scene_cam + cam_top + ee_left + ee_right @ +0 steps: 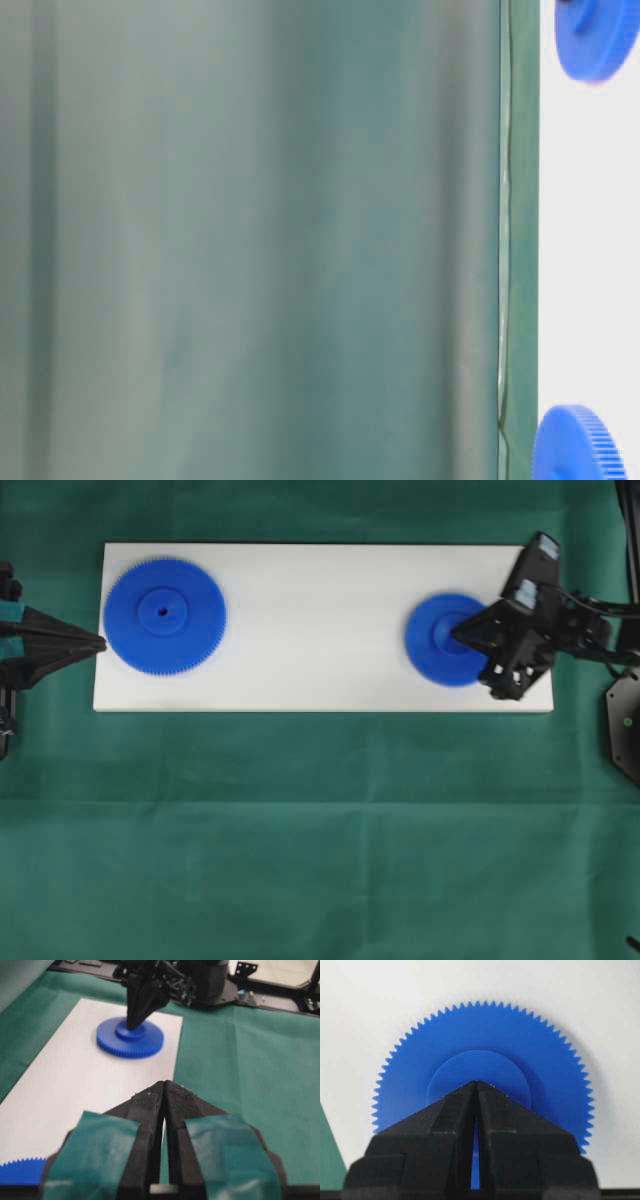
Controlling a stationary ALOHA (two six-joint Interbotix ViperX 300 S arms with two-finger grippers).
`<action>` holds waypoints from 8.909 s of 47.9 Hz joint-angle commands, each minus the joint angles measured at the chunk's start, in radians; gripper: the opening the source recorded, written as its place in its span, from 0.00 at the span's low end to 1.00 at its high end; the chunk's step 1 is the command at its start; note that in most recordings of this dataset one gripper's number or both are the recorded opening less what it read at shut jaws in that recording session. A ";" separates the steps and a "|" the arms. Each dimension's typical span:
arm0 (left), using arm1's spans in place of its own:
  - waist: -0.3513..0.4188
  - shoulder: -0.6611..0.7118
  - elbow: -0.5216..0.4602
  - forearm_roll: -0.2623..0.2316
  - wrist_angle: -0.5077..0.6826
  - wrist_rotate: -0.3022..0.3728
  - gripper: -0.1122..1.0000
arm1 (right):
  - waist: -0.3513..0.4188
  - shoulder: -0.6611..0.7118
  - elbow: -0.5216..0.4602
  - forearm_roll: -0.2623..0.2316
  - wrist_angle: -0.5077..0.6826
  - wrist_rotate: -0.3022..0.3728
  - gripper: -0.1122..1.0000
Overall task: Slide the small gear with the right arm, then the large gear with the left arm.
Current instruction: 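Slide the small blue gear back right with the right gripper, then lift the right gripper off the gear and retract it right, then lower the left gripper onto the hub of the large blue gear, then slide the large blue gear right with the left gripper toward the small gear, then slide the large blue gear back left with the left gripper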
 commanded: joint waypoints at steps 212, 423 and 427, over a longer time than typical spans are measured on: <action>0.368 0.819 -0.339 0.006 0.436 0.055 0.10 | -0.034 -0.598 0.067 -0.080 0.249 0.038 0.56; 0.126 1.371 -1.085 0.008 0.652 0.054 0.10 | -0.023 -0.730 0.103 -0.080 0.256 0.040 0.56; 0.141 1.324 -1.011 0.008 0.650 0.052 0.10 | -0.018 -0.730 0.100 -0.078 0.256 0.040 0.56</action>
